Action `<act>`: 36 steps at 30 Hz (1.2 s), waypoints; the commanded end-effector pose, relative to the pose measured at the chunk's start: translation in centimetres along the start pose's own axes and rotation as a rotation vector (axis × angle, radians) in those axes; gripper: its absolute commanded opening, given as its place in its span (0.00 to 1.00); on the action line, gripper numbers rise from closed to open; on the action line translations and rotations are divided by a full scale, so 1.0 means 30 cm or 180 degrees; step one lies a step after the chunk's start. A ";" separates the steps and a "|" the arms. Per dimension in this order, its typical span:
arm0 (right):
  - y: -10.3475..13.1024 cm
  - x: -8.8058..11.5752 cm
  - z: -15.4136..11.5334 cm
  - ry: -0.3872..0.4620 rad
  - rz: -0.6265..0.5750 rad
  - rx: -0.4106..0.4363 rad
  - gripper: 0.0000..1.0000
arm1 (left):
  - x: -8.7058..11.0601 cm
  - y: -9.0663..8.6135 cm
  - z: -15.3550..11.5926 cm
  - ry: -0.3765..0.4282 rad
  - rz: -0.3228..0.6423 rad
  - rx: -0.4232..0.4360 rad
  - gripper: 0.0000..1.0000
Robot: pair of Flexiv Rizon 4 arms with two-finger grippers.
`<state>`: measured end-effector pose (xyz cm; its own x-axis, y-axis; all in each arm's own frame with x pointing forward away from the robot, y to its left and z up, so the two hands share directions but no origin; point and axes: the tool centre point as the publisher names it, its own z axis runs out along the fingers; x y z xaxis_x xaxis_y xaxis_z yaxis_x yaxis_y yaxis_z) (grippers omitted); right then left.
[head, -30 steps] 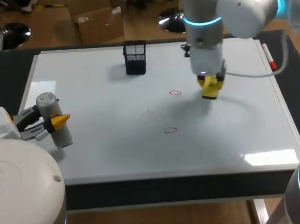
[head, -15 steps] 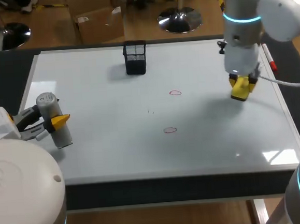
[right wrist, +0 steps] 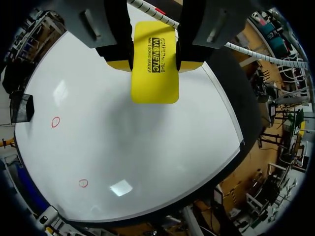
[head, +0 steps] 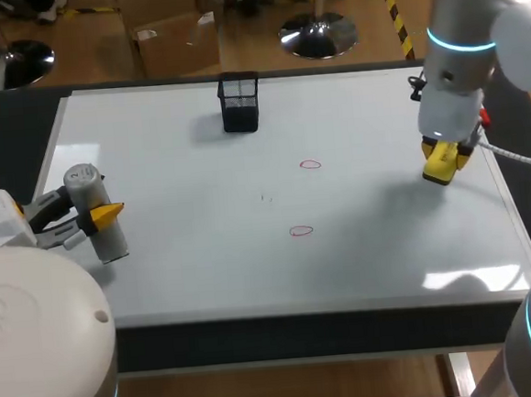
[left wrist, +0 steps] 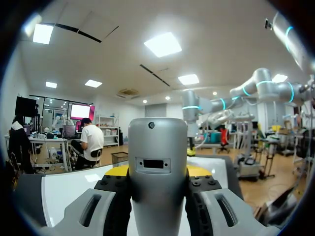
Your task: Pick up the inspection probe, press it on each red-marked spot on the whiteboard one by one, put down the probe, pick up the eraser, and wipe off all the red marks.
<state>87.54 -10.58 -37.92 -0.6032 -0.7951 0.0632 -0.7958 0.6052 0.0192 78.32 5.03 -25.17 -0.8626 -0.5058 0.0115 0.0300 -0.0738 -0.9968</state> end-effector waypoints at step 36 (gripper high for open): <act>0.000 0.010 -0.002 -0.0016 -0.0008 0.0011 0.00 | 0.148 -0.028 0.470 0.1735 -0.0117 0.0062 0.00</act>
<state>87.30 -10.75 -37.89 -0.6028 -0.7959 0.0566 -0.7965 0.6044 0.0168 80.30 -7.59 -22.90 -0.9975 -0.0700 0.0045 0.0028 -0.1026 -0.9947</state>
